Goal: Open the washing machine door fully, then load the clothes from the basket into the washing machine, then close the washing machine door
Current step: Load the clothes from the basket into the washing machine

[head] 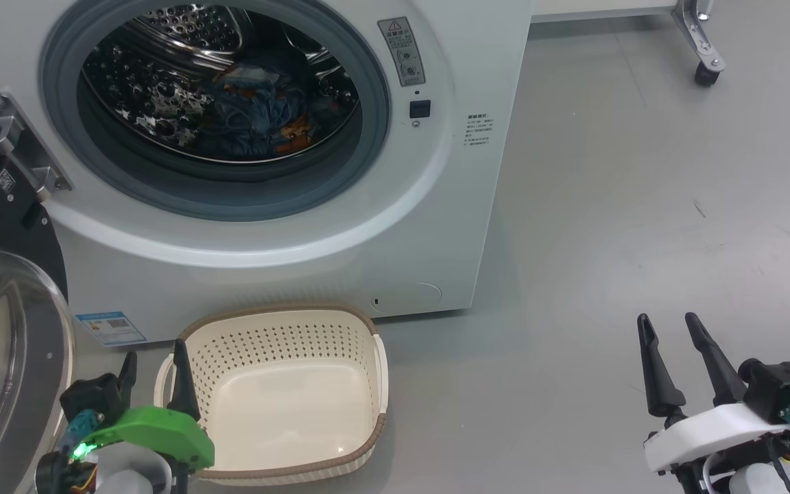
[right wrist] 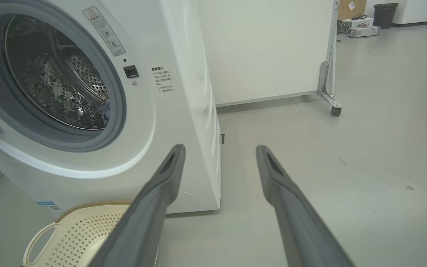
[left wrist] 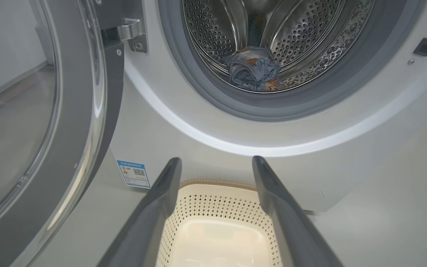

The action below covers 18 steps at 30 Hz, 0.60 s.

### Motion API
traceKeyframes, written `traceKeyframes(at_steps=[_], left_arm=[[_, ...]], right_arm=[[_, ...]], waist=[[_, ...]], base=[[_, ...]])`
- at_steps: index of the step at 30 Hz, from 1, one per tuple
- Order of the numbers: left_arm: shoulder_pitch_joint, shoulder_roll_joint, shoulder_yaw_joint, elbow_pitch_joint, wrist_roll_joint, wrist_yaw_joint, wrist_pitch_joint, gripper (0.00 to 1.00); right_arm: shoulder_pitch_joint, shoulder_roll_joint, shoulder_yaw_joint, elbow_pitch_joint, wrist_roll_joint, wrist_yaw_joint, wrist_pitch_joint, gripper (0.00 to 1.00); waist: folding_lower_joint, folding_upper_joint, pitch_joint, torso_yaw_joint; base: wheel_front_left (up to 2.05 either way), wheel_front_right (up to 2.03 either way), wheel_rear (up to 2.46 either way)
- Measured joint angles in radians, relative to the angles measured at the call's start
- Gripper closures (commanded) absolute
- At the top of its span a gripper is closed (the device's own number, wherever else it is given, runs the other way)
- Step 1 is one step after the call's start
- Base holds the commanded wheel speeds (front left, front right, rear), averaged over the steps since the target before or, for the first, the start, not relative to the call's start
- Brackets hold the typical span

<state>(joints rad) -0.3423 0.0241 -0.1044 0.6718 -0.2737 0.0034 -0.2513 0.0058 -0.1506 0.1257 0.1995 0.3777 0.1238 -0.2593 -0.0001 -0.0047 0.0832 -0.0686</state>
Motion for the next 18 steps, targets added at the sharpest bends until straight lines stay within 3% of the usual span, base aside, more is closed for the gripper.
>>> traceKeyframes(at_steps=[18], left_arm=[[0.188,0.006,-0.063,-0.214,0.000,0.066,0.000,0.00]], right_arm=[[0.042,-0.008,-0.001,-0.004,0.000,0.000,0.000,0.00]], waist=[[0.0001,0.0000,-0.043,0.016]], base=[[0.00,0.00,0.00]])
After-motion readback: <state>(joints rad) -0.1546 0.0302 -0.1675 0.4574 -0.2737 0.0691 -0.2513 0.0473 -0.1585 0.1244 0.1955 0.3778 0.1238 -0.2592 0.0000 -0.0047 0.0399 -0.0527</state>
